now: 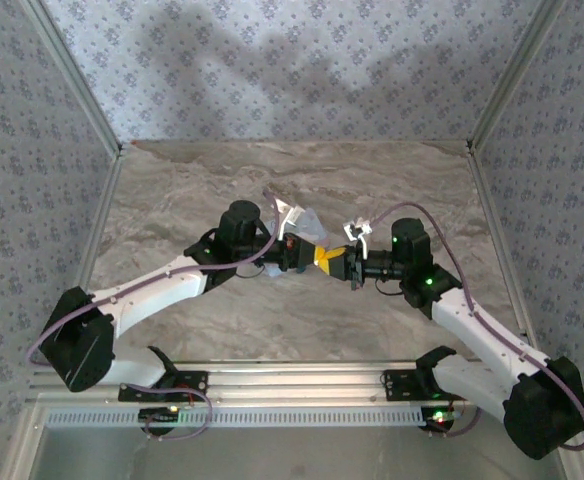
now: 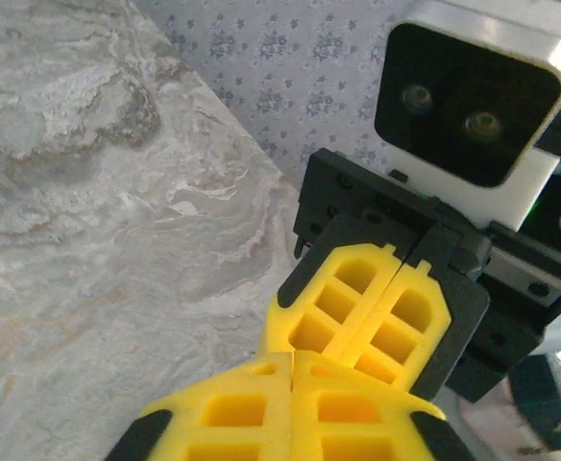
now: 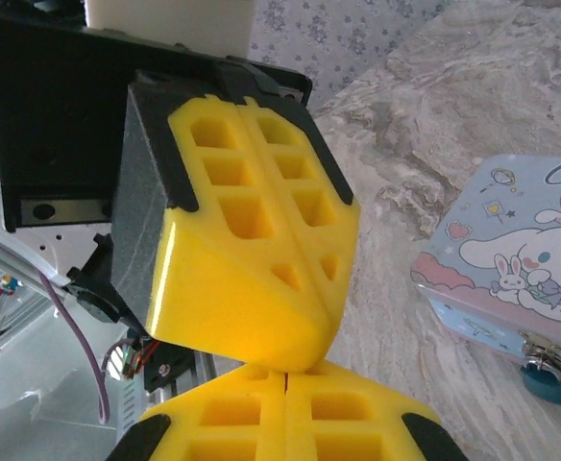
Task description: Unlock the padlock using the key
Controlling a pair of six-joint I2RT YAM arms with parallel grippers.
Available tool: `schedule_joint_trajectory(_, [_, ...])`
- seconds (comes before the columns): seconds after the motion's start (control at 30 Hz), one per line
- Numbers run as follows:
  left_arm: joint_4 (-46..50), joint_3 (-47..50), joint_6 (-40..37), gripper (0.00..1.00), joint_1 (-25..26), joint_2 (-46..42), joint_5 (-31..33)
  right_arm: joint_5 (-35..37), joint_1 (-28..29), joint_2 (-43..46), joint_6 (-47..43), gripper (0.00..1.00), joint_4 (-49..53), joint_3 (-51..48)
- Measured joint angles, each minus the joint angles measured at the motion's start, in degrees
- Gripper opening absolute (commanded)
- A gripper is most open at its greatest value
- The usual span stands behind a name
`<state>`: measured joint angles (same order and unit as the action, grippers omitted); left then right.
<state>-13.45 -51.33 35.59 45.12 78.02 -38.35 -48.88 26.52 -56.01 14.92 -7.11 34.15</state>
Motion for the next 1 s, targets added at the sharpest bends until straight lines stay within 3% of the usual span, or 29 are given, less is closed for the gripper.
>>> schedule_joint_trajectory(0.17, [-0.72, 0.07, 0.94, 0.0, 0.09, -0.02, 2.43, -0.04, -1.92, 1.07, 3.26, 0.32, -2.32, -0.66])
schedule_joint_trajectory(0.4, [-6.6, 3.19, 5.25, 0.0, 0.37, -1.62, 9.27, 0.09, -3.56, 5.16, 10.38, 0.48, -9.55, -3.85])
schedule_joint_trajectory(0.73, [-9.97, 4.79, 7.58, 0.0, 0.44, -3.87, 13.79, 2.19, -0.57, 2.8, 14.21, 0.49, -13.31, -4.35])
schedule_joint_trajectory(1.0, [-10.16, 4.79, 7.61, 0.0, 0.44, -4.22, 13.99, 3.78, 1.4, -1.05, 14.86, 0.45, -15.17, -3.72])
